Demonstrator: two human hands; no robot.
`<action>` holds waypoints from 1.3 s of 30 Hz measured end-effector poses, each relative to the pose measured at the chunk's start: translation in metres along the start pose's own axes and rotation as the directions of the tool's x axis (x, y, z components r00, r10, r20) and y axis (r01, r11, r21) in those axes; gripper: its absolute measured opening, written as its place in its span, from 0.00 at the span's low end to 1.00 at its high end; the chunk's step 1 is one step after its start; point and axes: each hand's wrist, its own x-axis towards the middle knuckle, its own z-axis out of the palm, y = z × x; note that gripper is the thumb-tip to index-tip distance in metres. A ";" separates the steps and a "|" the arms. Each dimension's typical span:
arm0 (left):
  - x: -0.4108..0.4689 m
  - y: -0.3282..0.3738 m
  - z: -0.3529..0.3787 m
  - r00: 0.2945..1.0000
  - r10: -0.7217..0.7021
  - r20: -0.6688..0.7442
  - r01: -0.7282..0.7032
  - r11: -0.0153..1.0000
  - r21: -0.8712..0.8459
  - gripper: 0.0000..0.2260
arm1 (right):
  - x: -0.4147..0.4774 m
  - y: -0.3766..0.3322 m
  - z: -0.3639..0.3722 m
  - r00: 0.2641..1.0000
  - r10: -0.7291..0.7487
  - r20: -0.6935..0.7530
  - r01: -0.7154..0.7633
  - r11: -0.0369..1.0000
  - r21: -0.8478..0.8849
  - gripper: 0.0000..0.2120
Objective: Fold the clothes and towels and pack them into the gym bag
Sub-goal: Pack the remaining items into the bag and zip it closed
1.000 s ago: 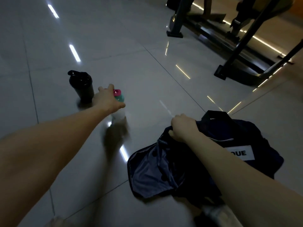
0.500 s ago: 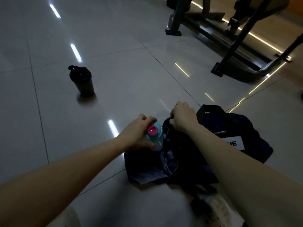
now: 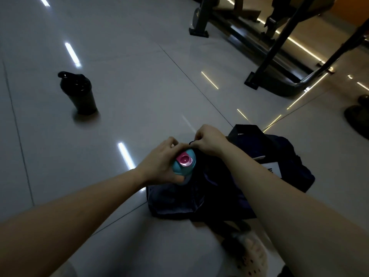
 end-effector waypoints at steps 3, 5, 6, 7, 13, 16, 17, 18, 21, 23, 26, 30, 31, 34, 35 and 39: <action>0.001 0.009 0.002 0.988 0.042 -0.146 -0.052 0.996 -0.066 0.41 | 0.001 0.004 -0.005 1.000 0.022 0.013 -0.023 0.997 0.073 0.13; 0.000 0.011 0.003 0.979 0.038 -0.198 -0.057 0.994 -0.091 0.40 | 0.003 0.004 -0.012 0.999 0.022 0.029 -0.025 0.993 0.115 0.12; -0.001 0.012 0.006 0.978 0.032 -0.207 -0.056 0.992 -0.109 0.40 | 0.003 0.005 -0.014 0.999 0.019 0.038 -0.024 0.991 0.129 0.11; -0.003 0.011 0.012 0.979 0.026 -0.203 -0.052 0.991 -0.125 0.40 | 0.004 0.005 -0.015 0.999 0.015 0.046 -0.021 0.990 0.140 0.10; -0.002 0.007 0.039 0.992 -0.072 -0.107 0.066 0.996 -0.066 0.43 | 0.001 0.007 -0.010 0.999 0.002 0.053 -0.011 0.986 0.164 0.08; 0.009 0.011 0.036 0.999 -0.019 -0.044 0.022 0.997 0.070 0.44 | -0.003 0.015 -0.015 1.000 0.028 0.014 -0.030 0.980 0.197 0.08; 0.015 0.014 0.033 1.000 -0.006 -0.029 0.009 0.994 0.107 0.44 | -0.003 0.018 -0.019 1.000 0.023 0.010 -0.025 0.984 0.176 0.09; 0.019 0.015 0.031 1.000 0.006 -0.016 -0.004 0.991 0.132 0.44 | -0.005 0.021 -0.022 1.000 0.012 0.006 -0.013 0.989 0.148 0.11; 0.020 0.012 0.031 0.998 0.059 0.000 -0.058 0.976 0.209 0.44 | -0.009 0.018 -0.025 0.995 -0.078 -0.065 0.073 0.994 -0.079 0.13; 0.016 0.024 0.039 0.998 0.054 0.009 -0.055 0.965 0.255 0.41 | -0.012 0.008 -0.021 0.978 -0.155 -0.143 0.122 0.968 -0.219 0.09; 0.021 0.047 0.054 0.998 0.062 0.024 -0.066 0.943 0.325 0.31 | -0.012 0.000 -0.018 0.983 -0.126 -0.133 0.100 0.977 -0.186 0.09; 0.011 0.030 0.047 0.994 -0.105 0.018 0.107 0.968 -0.229 0.45 | -0.018 0.017 -0.029 0.989 -0.065 -0.131 0.028 0.963 -0.267 0.13; 0.005 0.023 0.047 0.986 -0.162 0.025 0.161 0.929 -0.333 0.46 | -0.020 0.023 -0.030 0.990 -0.048 -0.134 0.008 0.959 -0.285 0.13; 0.001 0.022 0.051 0.954 -0.291 -0.070 0.217 0.835 -0.506 0.37 | -0.029 0.030 -0.026 0.988 -0.036 -0.151 -0.012 0.951 -0.309 0.15; 0.004 0.024 0.052 0.943 -0.320 -0.092 0.222 0.810 -0.543 0.35 | -0.033 0.030 -0.022 0.980 -0.045 -0.193 -0.025 0.938 -0.347 0.17; 0.014 0.025 0.061 0.939 -0.327 -0.103 0.221 0.807 -0.548 0.38 | -0.051 0.016 -0.011 0.945 0.072 -0.318 -0.202 0.895 -0.399 0.24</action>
